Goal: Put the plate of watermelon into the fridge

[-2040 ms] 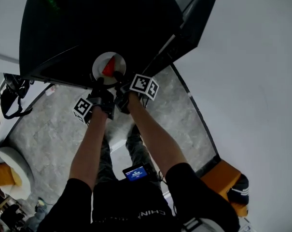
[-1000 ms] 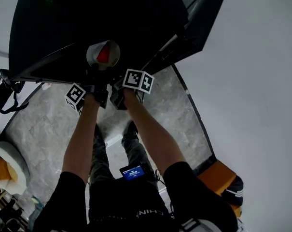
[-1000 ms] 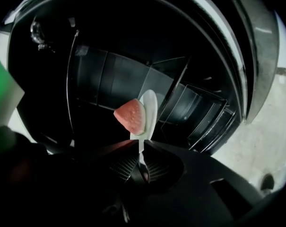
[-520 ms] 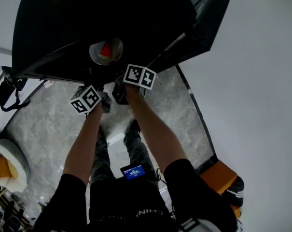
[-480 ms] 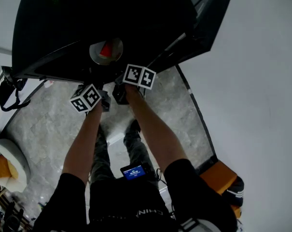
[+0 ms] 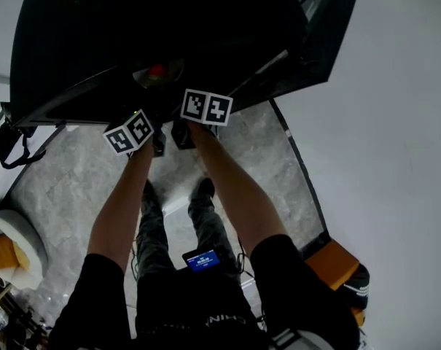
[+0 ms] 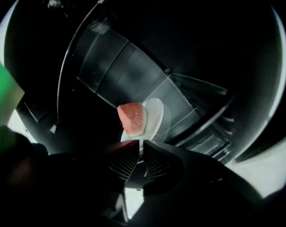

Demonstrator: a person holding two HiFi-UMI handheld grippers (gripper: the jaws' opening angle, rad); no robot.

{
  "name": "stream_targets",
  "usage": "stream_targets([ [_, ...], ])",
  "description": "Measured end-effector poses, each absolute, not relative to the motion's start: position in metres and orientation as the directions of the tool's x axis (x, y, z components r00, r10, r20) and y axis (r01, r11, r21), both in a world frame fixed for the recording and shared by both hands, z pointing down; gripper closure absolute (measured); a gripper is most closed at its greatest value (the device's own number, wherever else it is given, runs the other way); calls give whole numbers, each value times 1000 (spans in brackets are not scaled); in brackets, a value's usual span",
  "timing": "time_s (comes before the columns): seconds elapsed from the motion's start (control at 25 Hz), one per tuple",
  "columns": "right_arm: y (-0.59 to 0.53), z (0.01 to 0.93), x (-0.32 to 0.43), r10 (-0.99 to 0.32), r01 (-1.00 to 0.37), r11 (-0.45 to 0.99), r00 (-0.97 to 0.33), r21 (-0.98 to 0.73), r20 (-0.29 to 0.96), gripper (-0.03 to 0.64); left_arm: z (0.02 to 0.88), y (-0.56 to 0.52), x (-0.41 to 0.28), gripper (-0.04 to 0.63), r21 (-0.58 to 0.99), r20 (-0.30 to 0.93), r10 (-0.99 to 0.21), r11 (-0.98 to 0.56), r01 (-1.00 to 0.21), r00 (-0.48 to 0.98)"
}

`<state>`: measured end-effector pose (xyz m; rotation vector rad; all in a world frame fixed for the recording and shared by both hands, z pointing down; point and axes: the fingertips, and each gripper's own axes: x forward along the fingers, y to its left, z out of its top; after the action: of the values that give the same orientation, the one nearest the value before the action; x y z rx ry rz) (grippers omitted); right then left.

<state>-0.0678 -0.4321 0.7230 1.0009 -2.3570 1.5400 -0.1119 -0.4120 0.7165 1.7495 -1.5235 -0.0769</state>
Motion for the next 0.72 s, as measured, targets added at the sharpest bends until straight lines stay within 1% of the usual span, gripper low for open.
stream_targets([
  [0.16,-443,721,-72,-456,-644,284,-742,-710,491,581,716,-421,-115,577,513,482,-830,9,-858,280],
  [0.32,-451,720,-76,-440,-667,314,-733,-676,518,589,712,-431,-114,581,479,483,-820,-46,-877,307],
  [0.52,-445,708,-72,-425,-669,350,-737,-656,525,589,704,-424,-111,581,465,481,-806,-101,-880,346],
  [0.64,-425,702,-64,-403,-660,342,-746,-669,531,589,700,-402,-98,581,460,489,-775,-160,-873,399],
  [0.72,-417,694,-59,-397,-659,342,-748,-670,532,589,691,-393,-86,581,464,472,-761,-214,-860,444],
])
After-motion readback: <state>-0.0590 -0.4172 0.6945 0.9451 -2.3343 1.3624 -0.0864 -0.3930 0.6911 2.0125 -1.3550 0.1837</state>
